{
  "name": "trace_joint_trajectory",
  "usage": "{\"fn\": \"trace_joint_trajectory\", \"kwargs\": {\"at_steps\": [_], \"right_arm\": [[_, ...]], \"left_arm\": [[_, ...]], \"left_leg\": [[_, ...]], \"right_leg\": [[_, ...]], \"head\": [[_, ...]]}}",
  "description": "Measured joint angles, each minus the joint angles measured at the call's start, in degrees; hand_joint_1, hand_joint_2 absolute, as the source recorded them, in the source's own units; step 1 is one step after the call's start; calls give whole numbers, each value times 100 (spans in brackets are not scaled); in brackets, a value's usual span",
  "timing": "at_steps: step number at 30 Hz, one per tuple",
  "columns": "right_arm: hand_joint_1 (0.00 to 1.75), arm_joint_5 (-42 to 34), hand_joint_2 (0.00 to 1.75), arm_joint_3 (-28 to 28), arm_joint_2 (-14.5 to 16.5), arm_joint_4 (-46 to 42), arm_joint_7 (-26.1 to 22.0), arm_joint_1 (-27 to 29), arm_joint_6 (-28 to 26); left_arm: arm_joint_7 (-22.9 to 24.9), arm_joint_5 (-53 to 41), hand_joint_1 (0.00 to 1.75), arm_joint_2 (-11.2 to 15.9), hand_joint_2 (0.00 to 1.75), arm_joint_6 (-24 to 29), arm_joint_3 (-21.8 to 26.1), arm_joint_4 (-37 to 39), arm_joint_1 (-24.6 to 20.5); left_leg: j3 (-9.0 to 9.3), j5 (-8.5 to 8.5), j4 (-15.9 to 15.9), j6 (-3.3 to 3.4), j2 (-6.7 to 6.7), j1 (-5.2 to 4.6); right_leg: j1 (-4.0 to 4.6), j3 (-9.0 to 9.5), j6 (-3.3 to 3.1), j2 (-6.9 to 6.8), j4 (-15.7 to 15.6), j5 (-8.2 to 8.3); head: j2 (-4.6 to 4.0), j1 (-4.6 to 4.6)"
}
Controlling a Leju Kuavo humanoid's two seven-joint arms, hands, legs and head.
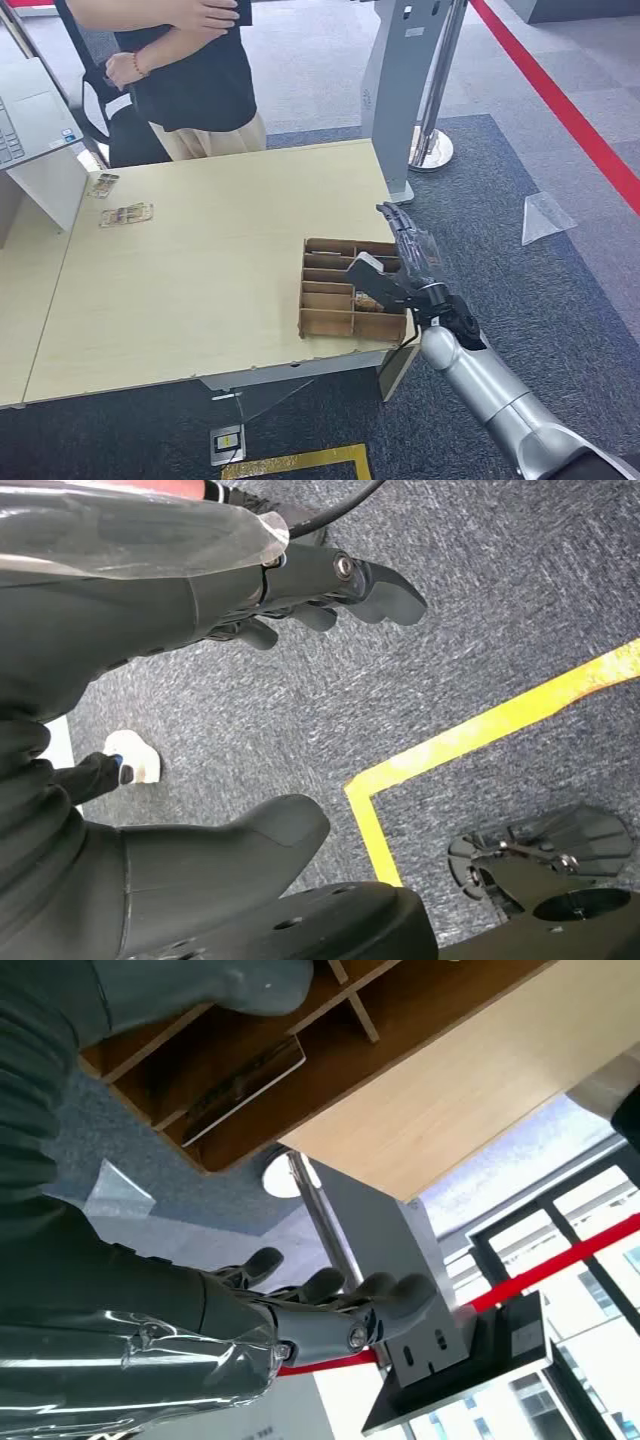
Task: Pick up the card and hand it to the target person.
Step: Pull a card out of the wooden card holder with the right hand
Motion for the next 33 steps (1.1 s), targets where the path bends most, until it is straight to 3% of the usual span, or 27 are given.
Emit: {"fn": "trace_joint_trajectory", "kwargs": {"at_steps": [3,5,7,10,12,17,20,28,33], "right_arm": [[101,23,175,8,0,53,10,-17,0],[140,41,175,18,0,97,17,-29,2],[164,49,175,26,0,141,20,-38,8],[170,43,175,35,0,194,19,-52,8],[164,13,175,38,0,221,13,-54,-3],[87,-58,175,39,0,269,-4,-57,-44],[66,-51,175,40,0,300,11,-53,-58],[45,-8,175,40,-3,351,44,-44,-44],[71,-7,175,38,-8,349,54,-31,-6]], "left_arm": [[0,0,0,-1,175,0,0,0,0],[-2,0,0,-1,175,0,0,0,0],[-10,0,0,-1,175,0,0,0,0],[-18,0,0,-1,175,0,0,0,0],[-17,0,0,-1,175,0,0,0,1],[-17,0,0,-1,175,0,0,0,1],[-7,0,0,0,175,-2,-2,0,2],[0,0,0,3,175,-26,-3,0,2],[-9,0,0,1,175,-26,-2,0,2]], "left_leg": [[0,0,0,0,0,0],[0,0,0,0,0,0],[0,0,0,0,0,0],[1,0,0,0,0,0],[1,0,0,0,0,0],[1,0,0,0,0,0],[1,0,0,0,0,0],[3,0,1,0,1,0],[4,0,0,0,1,0]], "right_leg": [[0,0,0,0,0,0],[0,0,0,0,0,0],[0,0,0,0,0,0],[0,0,0,0,0,0],[0,0,0,0,0,0],[0,0,0,0,0,0],[0,0,0,0,0,0],[0,0,0,2,0,1],[0,1,0,2,0,1]], "head": [[-1,0],[-1,0],[-1,0],[-1,-1],[-1,0],[-1,0],[-1,-1],[-1,-1],[-1,0]]}}
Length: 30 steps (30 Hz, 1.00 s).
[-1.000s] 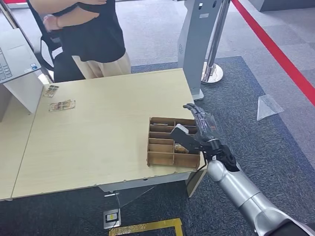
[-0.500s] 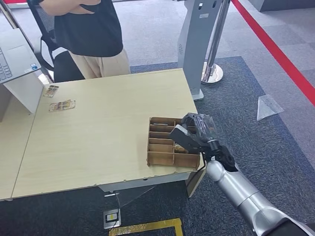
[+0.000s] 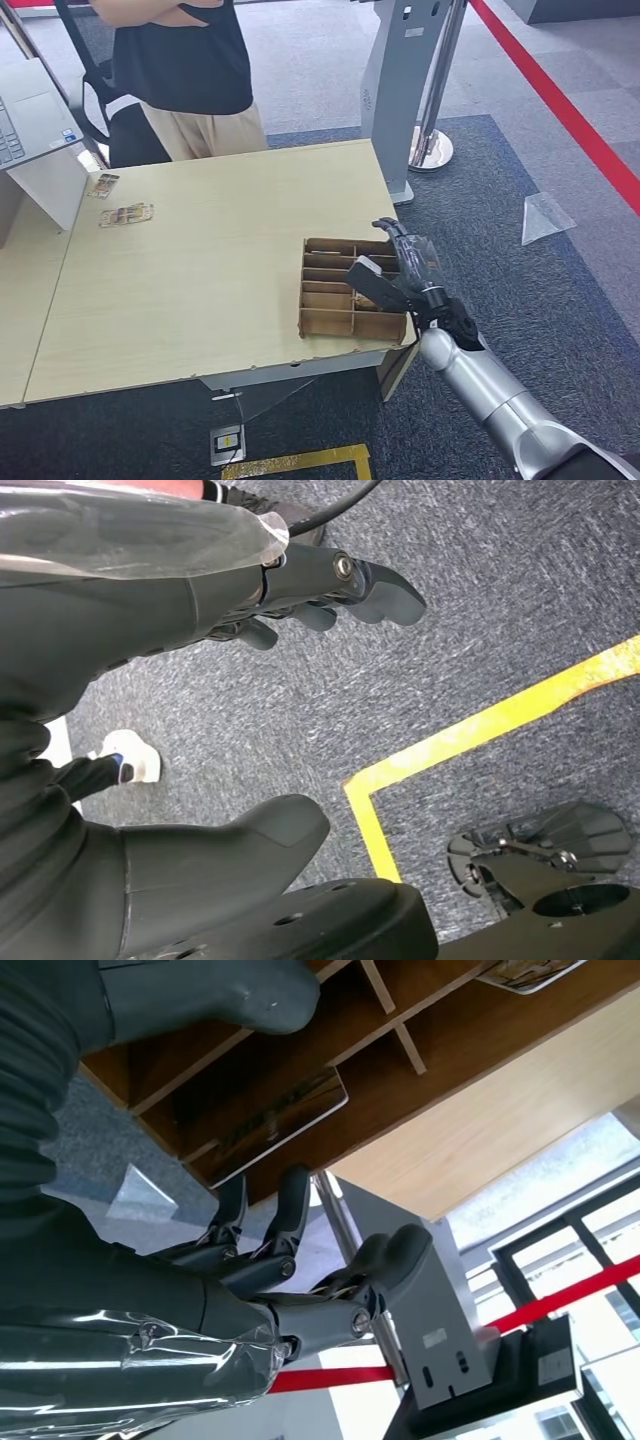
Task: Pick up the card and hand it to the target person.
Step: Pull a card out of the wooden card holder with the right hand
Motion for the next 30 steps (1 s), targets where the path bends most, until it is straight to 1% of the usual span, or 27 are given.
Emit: {"fn": "trace_joint_trajectory", "kwargs": {"at_steps": [1,4,5,7,8,9,11,14,23,27,30], "right_arm": [[76,0,175,-1,-1,-1,3,6,3],[82,4,175,-4,-5,-3,14,20,13],[88,7,175,-5,-9,-4,16,23,15],[110,18,175,-6,-18,-7,22,30,20],[127,24,175,-7,-22,-10,25,33,22],[140,30,175,-9,-27,-19,29,34,25],[154,41,175,-13,-37,-38,34,35,36],[154,61,175,-15,-46,-66,36,37,57],[174,199,175,-12,-74,-162,70,27,166],[174,310,175,-2,-132,-310,159,-34,401],[174,211,175,5,-230,-523,68,-90,729]], "left_arm": [[-1,0,0,0,175,0,0,0,0],[1,0,0,1,175,0,0,0,0],[1,0,0,2,175,0,0,0,0],[5,0,0,2,175,0,0,0,1],[8,0,0,3,175,0,0,0,1],[9,0,0,5,175,0,0,0,1],[9,0,0,9,175,0,-1,0,1],[9,0,0,14,175,-1,0,0,1],[9,1,0,17,175,-2,0,0,1],[-9,-25,0,21,175,-26,-1,0,1],[-13,-80,0,24,175,-86,-5,0,-1]], "left_leg": [[0,0,0,0,0,0],[0,0,0,0,0,0],[0,0,0,0,0,0],[0,0,0,0,0,0],[0,0,0,0,0,0],[1,0,0,0,0,0],[1,0,1,0,0,0],[1,0,1,0,0,0],[0,0,0,0,0,0],[1,0,1,0,0,0],[0,0,1,0,0,0]], "right_leg": [[0,0,0,0,0,0],[0,0,0,0,0,0],[0,1,0,0,0,0],[0,1,0,0,0,0],[0,1,0,0,0,0],[0,1,0,0,0,0],[0,1,0,0,0,0],[0,1,0,0,0,0],[0,1,0,0,0,0],[0,1,0,0,0,0],[-1,1,0,0,1,1]], "head": [[0,0],[0,0],[0,0],[0,0],[0,0],[0,0],[0,0],[1,-1],[0,0],[0,-1],[0,0]]}}
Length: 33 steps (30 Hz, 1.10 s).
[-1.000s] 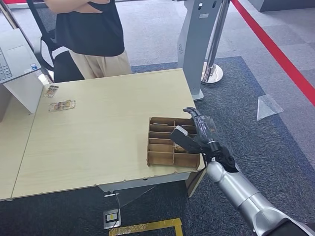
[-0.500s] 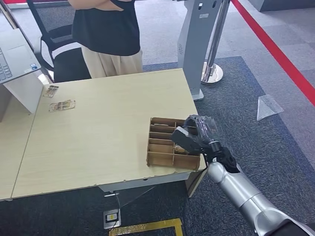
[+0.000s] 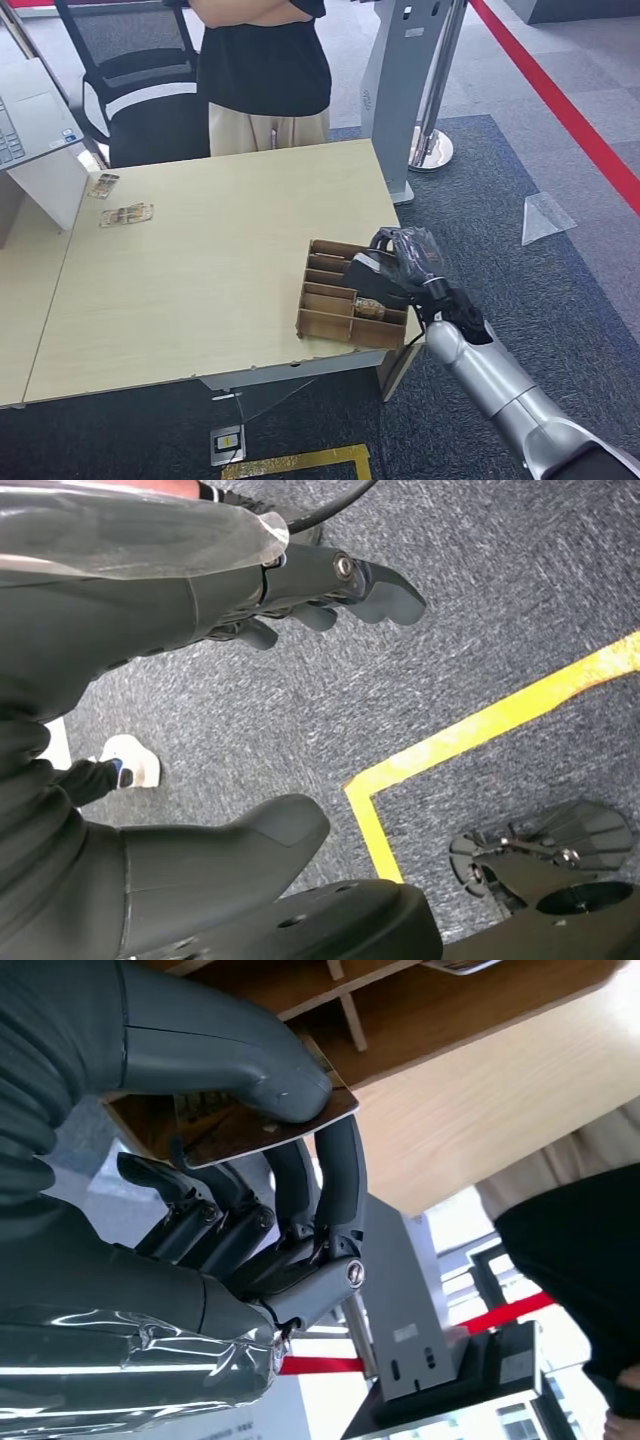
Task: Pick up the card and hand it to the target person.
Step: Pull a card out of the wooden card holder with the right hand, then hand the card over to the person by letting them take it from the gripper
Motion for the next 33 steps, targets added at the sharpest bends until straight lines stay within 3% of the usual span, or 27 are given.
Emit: {"fn": "trace_joint_trajectory", "kwargs": {"at_steps": [4,10,17,24,33], "right_arm": [[174,-288,175,44,-212,-328,-335,-280,707],[175,-1112,175,161,-613,-802,-759,-1248,1848],[175,-1740,175,365,-1037,-1115,-600,-2503,2218],[175,-1867,175,576,-1171,-1065,-205,-3220,1477],[175,-401,175,1005,-996,-474,528,-3147,-298]], "left_arm": [[-2,-42,0,7,175,-74,-11,0,-27],[-65,-75,0,45,175,-122,-66,0,-96],[-77,-57,0,55,175,-119,-91,0,-134],[-96,21,0,47,175,-50,-90,0,-131],[-93,-7,0,5,175,-6,-89,0,-147]], "left_leg": [[-1,0,1,0,0,-1],[-1,5,5,-3,2,-3],[-2,5,5,-3,1,-3],[-4,5,2,-4,-1,-1],[-6,5,0,-4,-5,-1]], "right_leg": [[-1,-1,0,2,1,1],[-3,-2,0,2,3,4],[-3,-3,0,3,6,5],[-2,-3,-1,0,5,4],[-1,-2,-1,-5,6,4]], "head": [[0,0],[0,0],[0,0],[0,0],[1,1]]}}
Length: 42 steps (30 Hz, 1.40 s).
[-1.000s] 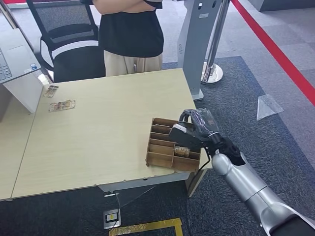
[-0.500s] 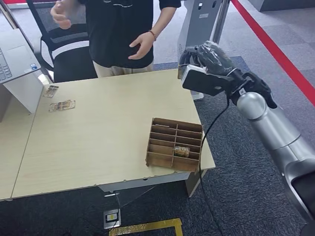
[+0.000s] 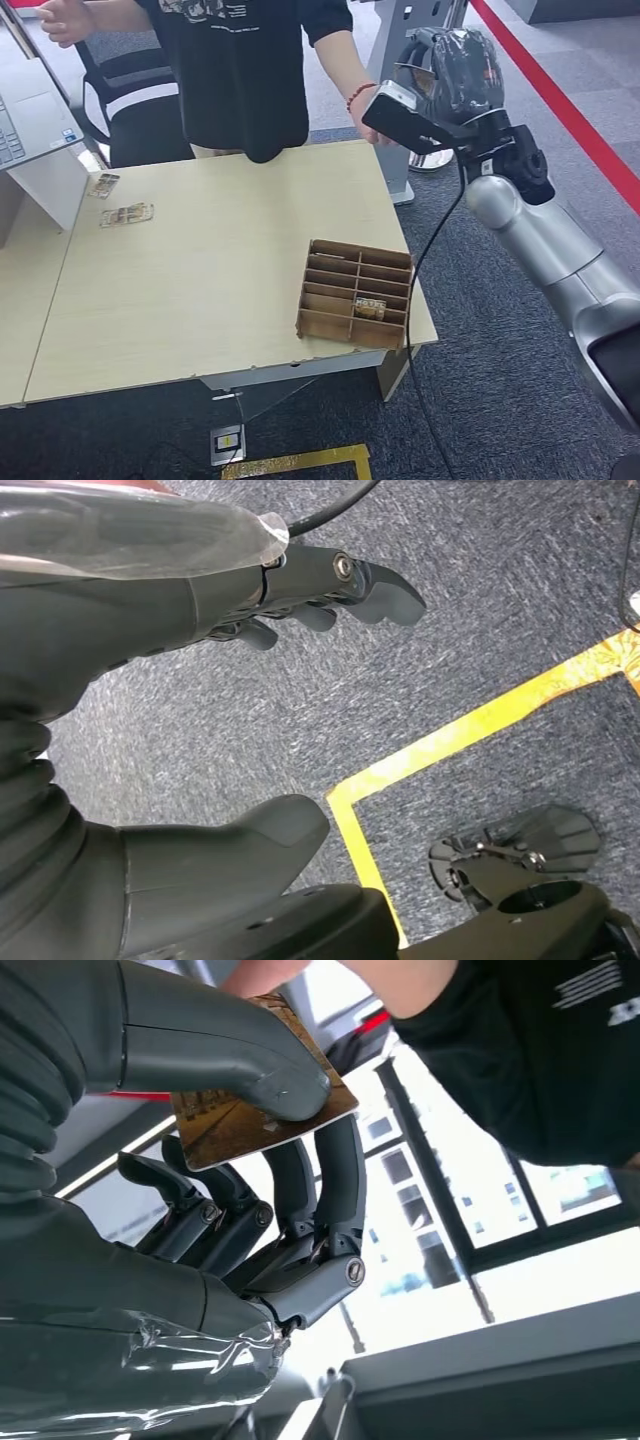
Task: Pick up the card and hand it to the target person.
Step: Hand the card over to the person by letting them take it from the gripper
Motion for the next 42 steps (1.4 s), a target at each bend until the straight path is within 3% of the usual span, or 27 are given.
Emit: {"fn": "trace_joint_trajectory", "kwargs": {"at_steps": [5,18,20,22,24,25,34,42], "right_arm": [[175,553,175,240,181,410,223,175,-335],[175,812,175,482,575,1303,63,474,-544],[141,767,175,493,602,1386,35,490,-526],[64,673,175,497,619,1442,-13,501,-480],[10,538,175,496,626,1477,-80,520,-417],[0,468,175,492,627,1487,-113,533,-390],[0,-104,175,338,541,1271,-151,785,-286],[0,-483,175,-226,9,-60,229,1586,-66]], "left_arm": [[23,-31,0,-19,175,0,-1,0,-16],[23,-28,0,-30,175,-5,-2,0,0],[23,-22,0,-29,175,-10,-1,0,4],[23,-14,0,-29,175,-11,-1,0,9],[23,-8,0,-29,175,-11,-1,0,13],[23,-4,0,-29,175,-11,0,0,15],[13,53,0,-24,175,1,0,0,85],[26,168,0,-7,175,20,0,0,172]], "left_leg": [[-1,0,-1,0,-1,1],[-1,0,-1,0,-1,1],[-1,0,-1,0,-1,1],[0,0,0,0,-1,1],[0,0,0,-1,-1,1],[0,0,0,-1,-1,1],[7,0,2,-1,2,1],[9,-1,4,-1,1,0]], "right_leg": [[1,-1,-1,-2,1,-1],[1,-1,-1,-1,1,-1],[1,-1,-1,-2,1,-1],[1,-2,-1,-1,1,-1],[1,-2,-1,-1,1,-1],[1,-2,-1,0,1,-1],[1,-3,-1,2,-1,-1],[1,-2,-1,2,-6,-1]], "head": [[-1,-1],[-1,-1],[-1,-1],[-1,-1],[-1,-1],[-1,-1],[-1,-2],[-1,-1]]}}
